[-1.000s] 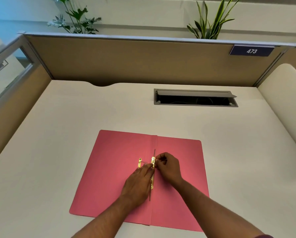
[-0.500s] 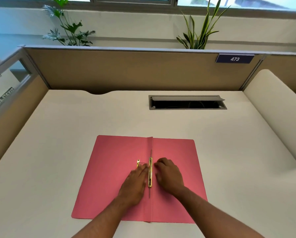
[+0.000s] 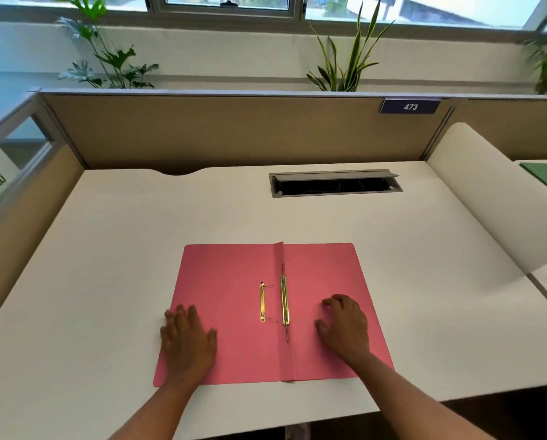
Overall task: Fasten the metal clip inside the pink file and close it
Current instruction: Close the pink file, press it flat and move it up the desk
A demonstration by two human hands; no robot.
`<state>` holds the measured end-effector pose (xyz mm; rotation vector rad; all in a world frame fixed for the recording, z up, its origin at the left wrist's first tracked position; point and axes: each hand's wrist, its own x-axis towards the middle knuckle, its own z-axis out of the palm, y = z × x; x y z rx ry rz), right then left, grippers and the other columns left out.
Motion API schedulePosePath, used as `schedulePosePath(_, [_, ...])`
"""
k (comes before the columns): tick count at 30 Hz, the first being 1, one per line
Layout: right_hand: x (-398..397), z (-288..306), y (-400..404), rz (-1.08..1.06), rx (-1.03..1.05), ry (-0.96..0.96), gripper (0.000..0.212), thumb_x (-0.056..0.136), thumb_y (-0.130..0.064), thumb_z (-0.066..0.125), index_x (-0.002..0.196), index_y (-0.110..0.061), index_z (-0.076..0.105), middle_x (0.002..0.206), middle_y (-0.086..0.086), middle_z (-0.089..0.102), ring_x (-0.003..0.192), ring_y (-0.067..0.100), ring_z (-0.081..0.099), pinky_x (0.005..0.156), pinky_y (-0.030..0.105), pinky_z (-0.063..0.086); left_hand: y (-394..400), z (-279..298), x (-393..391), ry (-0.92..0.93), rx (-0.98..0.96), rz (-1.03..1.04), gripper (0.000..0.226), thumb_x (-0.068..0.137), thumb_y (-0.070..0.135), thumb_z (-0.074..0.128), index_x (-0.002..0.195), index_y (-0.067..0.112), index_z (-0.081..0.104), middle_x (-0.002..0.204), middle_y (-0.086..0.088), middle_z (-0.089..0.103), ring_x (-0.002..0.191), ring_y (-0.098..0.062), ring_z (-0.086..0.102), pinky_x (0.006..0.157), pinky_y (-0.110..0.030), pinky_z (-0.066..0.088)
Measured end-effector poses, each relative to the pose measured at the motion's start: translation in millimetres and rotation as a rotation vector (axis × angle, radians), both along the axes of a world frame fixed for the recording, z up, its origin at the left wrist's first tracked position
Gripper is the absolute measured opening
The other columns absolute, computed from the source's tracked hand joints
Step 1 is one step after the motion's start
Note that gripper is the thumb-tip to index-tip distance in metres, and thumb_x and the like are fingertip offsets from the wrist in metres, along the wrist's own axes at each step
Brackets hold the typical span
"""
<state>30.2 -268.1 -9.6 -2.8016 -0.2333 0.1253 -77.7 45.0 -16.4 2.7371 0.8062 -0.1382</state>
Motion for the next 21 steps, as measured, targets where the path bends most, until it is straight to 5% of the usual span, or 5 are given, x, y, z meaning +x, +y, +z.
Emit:
schedulePosePath(4, [-11.3,-3.5,-15.0,-0.029,-0.092,0.067,0.069,0.084,-0.061,0.060,0.143,-0.028,0.047,0.156,-0.002,0.041,0.145,0.025,0.034,0.113,0.050,0.037,10.8,0.1,-13.1,0.054,-0.012,0.100,0.078,0.092,0.051,0.050,0.151,0.010,0.019,0.160,-0.022,0.013,0.147,-0.046,0.008,0.119,-0.058,0.015])
schedulePosePath(9, [-2.2,3.1,-10.7,0.002,-0.088,0.162,0.074,0.091,-0.061,0.052,0.154,-0.032,0.030,0.167,-0.005,0.022,0.155,0.024,0.015,0.121,0.056,0.024,17.4,6.0,-22.6,0.012,-0.055,0.155,0.082,0.090,0.048,0.058,0.148,0.003,0.023,0.157,-0.023,0.025,0.144,-0.041,0.023,0.115,-0.051,0.030])
schedulePosePath(15, [15.1,5.0,3.8,0.035,-0.089,0.164,0.073,0.093,-0.061,0.052,0.156,-0.033,0.027,0.169,-0.006,0.019,0.156,0.024,0.012,0.122,0.059,0.022,16.5,16.6,-17.8,-0.031,-0.100,0.192,0.068,0.087,0.032,0.066,0.138,-0.001,0.036,0.138,-0.021,0.047,0.125,-0.038,0.044,0.098,-0.048,0.046])
schedulePosePath(21, [22.8,0.0,2.5,0.055,-0.089,0.144,0.074,0.091,-0.066,0.050,0.155,-0.035,0.029,0.168,-0.007,0.022,0.156,0.024,0.015,0.122,0.058,0.024,28.5,30.4,2.4,-0.095,-0.270,0.428,0.058,0.088,0.026,0.065,0.135,0.001,0.044,0.135,-0.024,0.046,0.126,-0.043,0.039,0.098,-0.055,0.042])
